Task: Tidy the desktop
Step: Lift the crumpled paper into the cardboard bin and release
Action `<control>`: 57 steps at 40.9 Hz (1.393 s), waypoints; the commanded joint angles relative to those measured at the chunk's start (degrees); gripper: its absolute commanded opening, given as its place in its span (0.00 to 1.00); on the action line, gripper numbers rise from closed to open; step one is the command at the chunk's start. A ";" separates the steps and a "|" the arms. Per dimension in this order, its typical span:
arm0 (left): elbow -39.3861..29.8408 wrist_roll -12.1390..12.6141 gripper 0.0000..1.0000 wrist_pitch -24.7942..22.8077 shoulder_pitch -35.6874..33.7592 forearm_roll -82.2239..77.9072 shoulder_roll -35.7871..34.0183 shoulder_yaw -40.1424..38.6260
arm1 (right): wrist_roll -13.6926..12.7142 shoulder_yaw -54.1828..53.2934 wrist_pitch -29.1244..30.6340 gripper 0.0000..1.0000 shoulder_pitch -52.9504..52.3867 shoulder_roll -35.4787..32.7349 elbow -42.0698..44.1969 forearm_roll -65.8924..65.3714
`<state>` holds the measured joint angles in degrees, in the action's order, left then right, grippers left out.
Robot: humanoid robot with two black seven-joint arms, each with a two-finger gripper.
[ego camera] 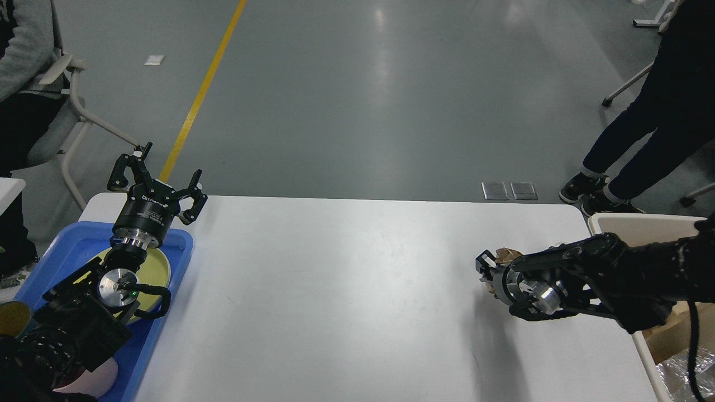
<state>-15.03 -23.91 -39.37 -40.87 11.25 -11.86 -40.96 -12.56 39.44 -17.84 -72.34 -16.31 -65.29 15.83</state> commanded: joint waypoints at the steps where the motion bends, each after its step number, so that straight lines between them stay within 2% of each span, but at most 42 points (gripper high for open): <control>1: 0.00 0.00 1.00 -0.01 0.00 0.00 0.00 0.00 | 0.08 0.64 0.87 0.00 -10.34 -6.09 -14.48 -0.36; 3: 0.00 0.00 1.00 -0.01 0.00 0.00 0.00 0.00 | 0.08 1.95 1.22 0.00 -15.96 -8.20 -19.84 -0.71; 4: 0.00 0.00 1.00 -0.01 0.00 0.00 0.00 0.00 | 0.08 4.66 1.75 0.00 -22.69 -9.26 -25.09 -1.50; 6: 0.00 0.00 1.00 -0.01 0.00 0.00 0.00 0.00 | 0.08 10.12 5.43 0.00 -33.71 -9.18 -31.80 -3.43; 7: 0.00 0.00 1.00 -0.01 0.00 0.00 0.00 0.00 | 0.08 12.57 9.10 0.00 -40.44 -8.83 -34.71 -4.74; 14: 0.00 0.00 1.00 -0.01 0.00 0.00 0.00 0.00 | -0.19 13.65 35.03 0.00 -53.51 -7.16 -34.71 -5.02; 17: 0.00 0.00 1.00 -0.01 0.00 0.00 0.00 0.00 | -0.19 13.74 40.50 0.00 -56.93 -7.07 -34.71 -5.46; 19: 0.00 0.00 1.00 -0.01 0.00 0.00 0.00 0.00 | -0.19 14.00 41.30 0.00 -57.12 -7.16 -34.71 -5.90; 25: 0.00 0.00 1.00 -0.01 0.00 0.00 0.00 0.00 | -0.19 21.64 39.55 0.00 -54.49 -8.12 -33.32 -14.67; 33: 0.00 0.00 1.00 -0.01 0.00 0.00 0.00 0.00 | -0.19 26.30 29.19 0.00 -40.01 -15.85 -24.28 -23.03; 39: 0.00 0.00 1.00 -0.01 0.00 0.00 0.00 0.00 | -0.19 26.48 24.52 0.00 -25.33 -18.76 -10.41 -24.53; 48: 0.00 0.00 1.00 -0.01 0.00 0.00 0.00 0.00 | -0.45 25.61 15.74 0.00 -3.18 -17.97 13.06 -23.65; 53: 0.00 0.00 1.00 -0.01 0.00 0.00 0.00 0.00 | -0.54 23.59 9.93 0.00 9.56 -14.46 26.33 -21.90; 56: 0.00 0.00 1.00 -0.01 0.00 0.00 0.00 0.00 | -0.63 21.57 9.40 0.00 16.51 -11.91 34.86 -19.01; 57: 0.00 0.00 1.00 -0.01 0.00 0.00 0.00 0.00 | -0.63 19.73 9.40 0.00 20.62 -10.60 41.24 -16.21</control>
<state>-15.03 -23.91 -39.38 -40.86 11.25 -11.87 -40.96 -13.10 62.80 -7.12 -62.83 -30.56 -38.72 -5.62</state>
